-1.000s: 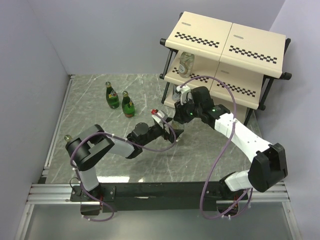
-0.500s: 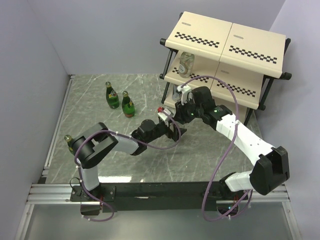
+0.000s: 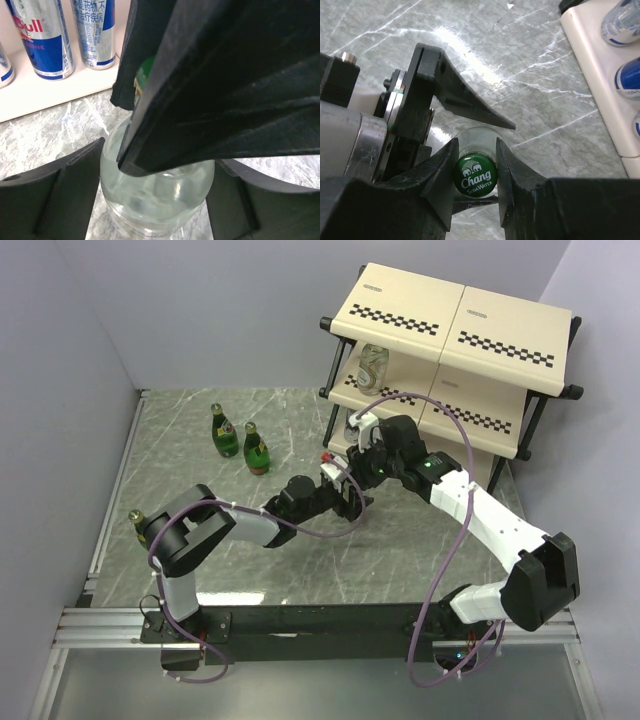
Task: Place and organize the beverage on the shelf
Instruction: Place the drink on the shelf.
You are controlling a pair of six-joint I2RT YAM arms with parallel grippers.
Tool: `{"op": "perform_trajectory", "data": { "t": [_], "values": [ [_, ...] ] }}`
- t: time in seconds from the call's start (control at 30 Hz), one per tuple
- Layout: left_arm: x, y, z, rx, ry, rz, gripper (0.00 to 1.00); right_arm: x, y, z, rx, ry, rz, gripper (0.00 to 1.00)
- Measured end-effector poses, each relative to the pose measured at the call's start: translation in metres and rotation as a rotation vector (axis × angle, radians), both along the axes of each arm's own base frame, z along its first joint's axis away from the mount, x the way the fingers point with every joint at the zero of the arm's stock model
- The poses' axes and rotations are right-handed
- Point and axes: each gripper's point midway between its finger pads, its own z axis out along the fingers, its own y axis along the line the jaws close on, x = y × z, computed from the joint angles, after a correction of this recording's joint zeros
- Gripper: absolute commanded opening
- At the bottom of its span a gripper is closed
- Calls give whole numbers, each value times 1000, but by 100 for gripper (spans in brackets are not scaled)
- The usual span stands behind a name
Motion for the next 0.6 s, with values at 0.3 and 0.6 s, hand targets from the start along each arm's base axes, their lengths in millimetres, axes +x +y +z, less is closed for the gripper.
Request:
{"op": "perform_trajectory", "data": {
  "t": [0.3,0.6],
  "values": [
    [-3,-4,2,5,-8,-28,0,2,-2,0,-4,-3,-18,19],
    [-15,13,-33,73,68,-15,0,10,-7,31,13,-114,-37,84]
  ]
}}
